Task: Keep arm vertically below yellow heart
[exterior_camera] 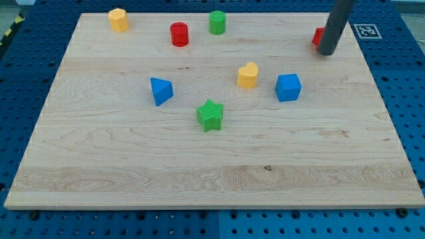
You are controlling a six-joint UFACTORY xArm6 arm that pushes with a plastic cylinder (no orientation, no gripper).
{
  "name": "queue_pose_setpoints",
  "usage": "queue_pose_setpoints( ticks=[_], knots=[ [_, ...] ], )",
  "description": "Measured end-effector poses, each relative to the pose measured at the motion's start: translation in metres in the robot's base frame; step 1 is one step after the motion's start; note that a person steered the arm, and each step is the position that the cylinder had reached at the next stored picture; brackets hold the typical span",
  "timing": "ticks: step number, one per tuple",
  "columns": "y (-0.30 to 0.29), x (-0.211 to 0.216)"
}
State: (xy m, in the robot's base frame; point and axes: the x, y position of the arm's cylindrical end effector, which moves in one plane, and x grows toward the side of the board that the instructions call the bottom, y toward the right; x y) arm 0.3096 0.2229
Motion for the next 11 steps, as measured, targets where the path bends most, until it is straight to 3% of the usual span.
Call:
queue_pose_setpoints(
  ticks=[3, 4, 6, 7, 10, 11],
  knots=[
    [0.0, -0.047],
    [-0.005, -0.031],
    [-0.01, 0.121],
    [-0.013, 0.152],
    [-0.018, 0.152],
    [-0.044, 0.152]
  ],
)
